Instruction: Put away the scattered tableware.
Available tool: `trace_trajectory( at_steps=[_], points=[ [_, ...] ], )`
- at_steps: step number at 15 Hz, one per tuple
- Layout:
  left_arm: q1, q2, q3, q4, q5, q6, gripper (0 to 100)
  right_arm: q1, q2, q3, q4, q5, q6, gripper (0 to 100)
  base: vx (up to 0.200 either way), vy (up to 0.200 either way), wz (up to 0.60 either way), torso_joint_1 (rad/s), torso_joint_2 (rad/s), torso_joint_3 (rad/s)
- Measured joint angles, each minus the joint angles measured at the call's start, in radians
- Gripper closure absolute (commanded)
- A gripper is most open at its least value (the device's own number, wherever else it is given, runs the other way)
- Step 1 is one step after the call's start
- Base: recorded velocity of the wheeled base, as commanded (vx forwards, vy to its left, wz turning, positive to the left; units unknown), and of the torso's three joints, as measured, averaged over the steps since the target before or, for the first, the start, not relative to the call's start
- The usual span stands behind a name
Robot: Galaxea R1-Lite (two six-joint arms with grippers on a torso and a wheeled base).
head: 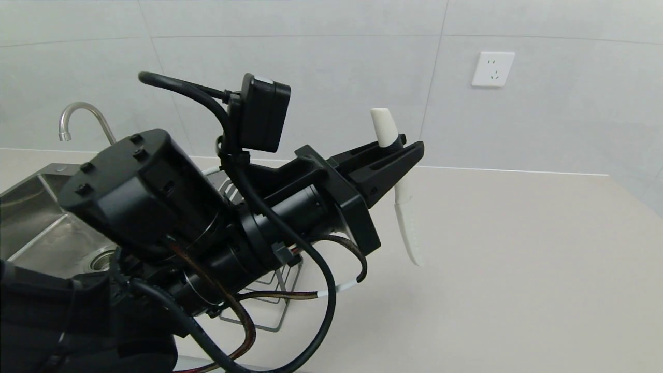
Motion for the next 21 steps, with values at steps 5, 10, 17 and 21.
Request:
trace_trajectory(
  at_steps=[5,10,17,21],
  points=[
    [0.003,-0.061,0.117,-0.007,-0.005,0.004,100,-0.064,-0.183,0.014,0.277,-0.073,0.011,0,0.000,0.000,0.00,0.000,0.00,0.000],
    [0.028,-0.120,0.161,-0.002,-0.008,0.138,100,-0.078,-0.249,0.015,0.497,-0.139,0.043,0,0.000,0.000,0.00,0.000,0.00,0.000],
    [0.031,-0.140,0.037,0.217,0.175,0.260,100,-0.079,-0.256,0.015,0.606,-0.171,0.048,0,0.000,0.000,0.00,0.000,0.00,0.000],
    [-0.056,-0.150,-0.074,0.248,0.388,0.271,100,-0.078,-0.256,0.015,0.634,-0.219,0.072,0,0.000,0.000,0.00,0.000,0.00,0.000]
  ],
)
